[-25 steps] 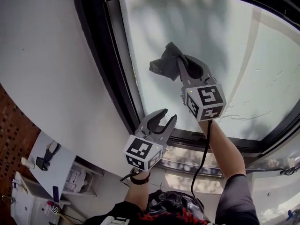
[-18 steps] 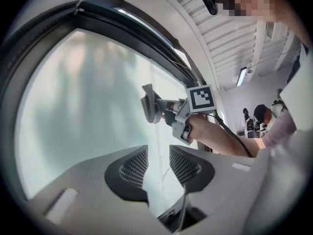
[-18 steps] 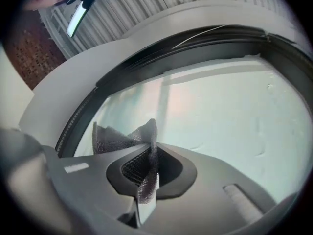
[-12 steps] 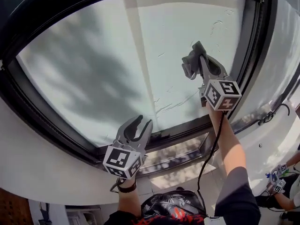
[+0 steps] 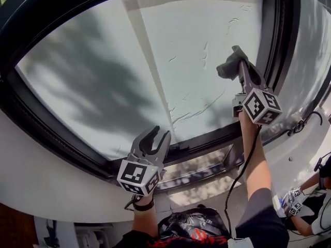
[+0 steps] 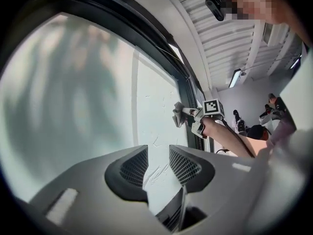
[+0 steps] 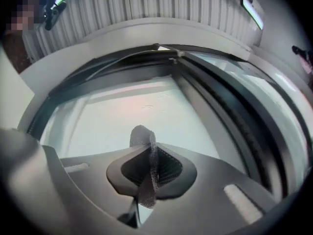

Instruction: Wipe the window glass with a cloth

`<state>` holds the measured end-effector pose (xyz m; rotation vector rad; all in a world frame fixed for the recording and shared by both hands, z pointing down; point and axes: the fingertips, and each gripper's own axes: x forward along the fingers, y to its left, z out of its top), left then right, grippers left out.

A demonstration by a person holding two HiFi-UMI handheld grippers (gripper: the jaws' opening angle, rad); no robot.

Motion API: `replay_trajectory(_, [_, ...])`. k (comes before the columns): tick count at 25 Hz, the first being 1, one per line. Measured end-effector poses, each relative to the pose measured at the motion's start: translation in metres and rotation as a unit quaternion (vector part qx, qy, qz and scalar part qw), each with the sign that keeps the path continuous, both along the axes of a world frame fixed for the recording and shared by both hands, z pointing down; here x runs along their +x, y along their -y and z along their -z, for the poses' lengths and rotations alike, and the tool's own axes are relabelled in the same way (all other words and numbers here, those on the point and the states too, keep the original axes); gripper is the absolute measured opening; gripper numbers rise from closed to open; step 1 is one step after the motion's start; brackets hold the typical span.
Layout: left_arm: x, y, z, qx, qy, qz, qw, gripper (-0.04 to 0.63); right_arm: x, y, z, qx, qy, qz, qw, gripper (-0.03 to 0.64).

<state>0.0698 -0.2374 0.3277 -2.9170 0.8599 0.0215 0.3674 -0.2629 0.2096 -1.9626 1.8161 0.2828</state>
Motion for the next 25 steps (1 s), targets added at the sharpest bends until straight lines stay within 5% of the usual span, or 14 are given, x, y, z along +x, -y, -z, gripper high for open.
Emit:
replay_trajectory(3, [-0.020, 0.002, 0.000, 0.014, 0.006, 0.013, 0.9998, 0.123, -0.106, -0.001, 0.023, 0.045, -0.047, 0.091, 0.994, 0.018])
replay_trajectory(6, [-0.081, 0.011, 0.003, 0.024, -0.005, 0.075, 0.9969, 0.123, -0.231, 0.022, 0.034, 0.062, -0.084, 0.219, 0.970, 0.018])
replay_trajectory(12, [-0.215, -0.005, -0.011, 0.021, -0.024, 0.215, 0.9760, 0.099, -0.471, 0.072, -0.019, -0.008, -0.162, 0.399, 0.902, 0.018])
replay_trajectory(16, [-0.275, -0.017, 0.001, 0.026, -0.023, 0.263, 0.9641, 0.095, -0.590, 0.093, -0.023, -0.051, -0.165, 0.445, 0.879, 0.018])
replay_trajectory(20, [-0.286, -0.015, 0.013, 0.031, -0.032, 0.275, 0.9603, 0.095, -0.579, 0.101, -0.038, -0.057, -0.185, 0.403, 0.894, 0.018])
replay_trajectory(25, [-0.231, 0.009, 0.001, 0.004, -0.033, 0.213, 0.9764, 0.095, -0.447, 0.105, -0.033, -0.049, -0.168, 0.312, 0.934, 0.018])
